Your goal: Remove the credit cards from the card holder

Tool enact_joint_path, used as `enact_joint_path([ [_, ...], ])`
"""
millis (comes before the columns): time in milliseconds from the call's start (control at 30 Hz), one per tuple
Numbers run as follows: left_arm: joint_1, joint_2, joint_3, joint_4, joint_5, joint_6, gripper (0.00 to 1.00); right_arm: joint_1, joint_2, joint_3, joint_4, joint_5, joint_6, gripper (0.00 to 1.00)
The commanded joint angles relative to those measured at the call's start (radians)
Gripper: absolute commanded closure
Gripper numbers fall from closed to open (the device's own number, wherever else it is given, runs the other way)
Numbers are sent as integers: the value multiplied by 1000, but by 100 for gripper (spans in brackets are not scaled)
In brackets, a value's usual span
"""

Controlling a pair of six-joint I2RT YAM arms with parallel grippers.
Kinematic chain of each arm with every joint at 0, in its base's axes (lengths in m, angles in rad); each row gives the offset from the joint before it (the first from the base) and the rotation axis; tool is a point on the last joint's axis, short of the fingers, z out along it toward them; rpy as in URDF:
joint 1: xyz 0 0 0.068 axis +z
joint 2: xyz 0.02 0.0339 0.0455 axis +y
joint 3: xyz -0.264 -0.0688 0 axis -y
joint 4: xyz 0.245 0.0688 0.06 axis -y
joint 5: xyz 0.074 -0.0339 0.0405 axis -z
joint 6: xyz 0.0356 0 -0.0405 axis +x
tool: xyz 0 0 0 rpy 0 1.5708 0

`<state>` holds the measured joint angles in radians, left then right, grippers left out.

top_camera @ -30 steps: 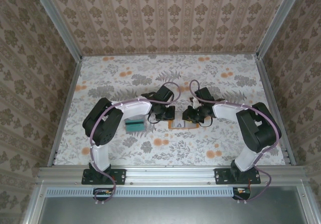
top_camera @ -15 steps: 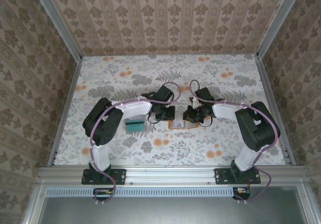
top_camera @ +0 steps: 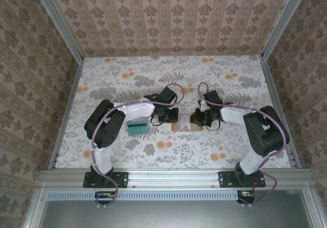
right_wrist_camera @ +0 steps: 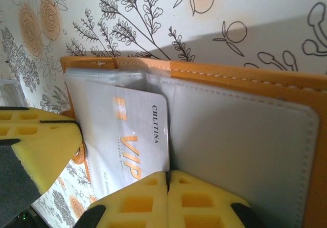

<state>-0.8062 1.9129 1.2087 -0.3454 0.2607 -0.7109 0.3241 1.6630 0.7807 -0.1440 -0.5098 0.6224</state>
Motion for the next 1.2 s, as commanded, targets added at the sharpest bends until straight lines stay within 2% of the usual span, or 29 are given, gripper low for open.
enact_joint_path([
  [0,-1,47,-2,-95,-36,14,95,-3,0,-17,12,-22,5,79],
  [267,-8,55,7,-96,-32,14,95,-3,54,-16,87,-68,42,76],
  [567,-5,52,2,-109,-42,21,95,-28,30,-34,47,-30,27,89],
  [1167,6,43,0,-101,-37,36,95,-147,-175,-106,-80,-15,-57,92],
])
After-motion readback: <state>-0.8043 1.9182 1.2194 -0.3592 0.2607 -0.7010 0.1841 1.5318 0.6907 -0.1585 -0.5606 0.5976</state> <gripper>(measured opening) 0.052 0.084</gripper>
